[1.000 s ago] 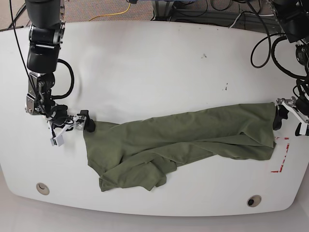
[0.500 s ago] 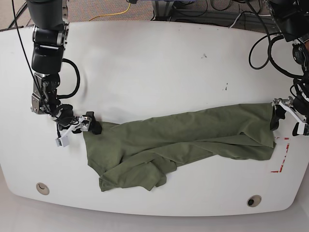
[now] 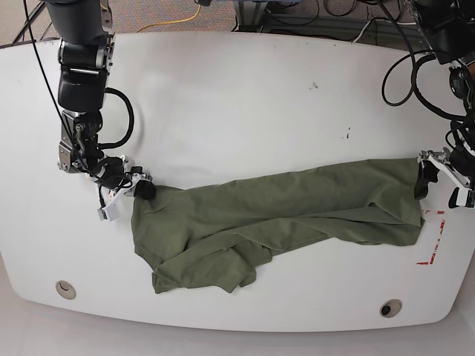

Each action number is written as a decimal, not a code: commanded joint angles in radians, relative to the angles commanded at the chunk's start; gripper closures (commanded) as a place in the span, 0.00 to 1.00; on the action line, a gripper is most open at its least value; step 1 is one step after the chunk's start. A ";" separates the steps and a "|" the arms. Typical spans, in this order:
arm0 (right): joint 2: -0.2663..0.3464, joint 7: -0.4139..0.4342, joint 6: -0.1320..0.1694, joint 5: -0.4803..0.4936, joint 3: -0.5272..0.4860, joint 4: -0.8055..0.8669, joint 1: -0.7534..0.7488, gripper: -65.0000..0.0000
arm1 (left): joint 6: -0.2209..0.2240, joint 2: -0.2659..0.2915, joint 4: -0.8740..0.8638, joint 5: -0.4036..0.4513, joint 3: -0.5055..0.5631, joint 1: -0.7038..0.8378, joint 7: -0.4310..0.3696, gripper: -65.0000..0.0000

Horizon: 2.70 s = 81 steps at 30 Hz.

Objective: Layout the t-shirt on the table in an organized manner, then fold the t-shirt properly
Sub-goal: 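Regrasp the shirt ends with both grippers at opposite corners, then lift the shirt with both grippers and swing it across the table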

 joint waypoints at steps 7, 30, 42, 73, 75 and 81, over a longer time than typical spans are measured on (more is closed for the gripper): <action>0.002 -0.002 0.000 0.000 0.000 0.000 0.000 1.00 | 0.000 -0.002 -0.227 0.040 0.000 -0.094 -0.005 0.19; 0.003 -0.002 0.002 0.000 0.000 0.002 0.000 1.00 | 0.000 0.026 -0.459 0.051 0.078 -0.114 -0.087 0.19; 0.003 -0.002 -0.003 0.002 0.002 0.002 0.005 1.00 | 0.000 0.034 -0.459 0.052 0.117 -0.068 -0.084 0.51; 0.040 -0.226 -0.044 0.008 0.006 0.413 0.000 1.00 | 0.000 0.034 0.000 0.044 0.107 -0.029 0.101 1.00; 0.044 -0.241 -0.063 0.008 0.006 0.459 0.000 1.00 | 0.000 0.034 0.060 0.044 0.107 -0.032 0.127 1.00; 0.068 -0.301 -0.091 0.008 0.006 0.595 0.015 1.00 | 0.000 0.034 0.232 0.044 0.080 -0.078 0.189 1.00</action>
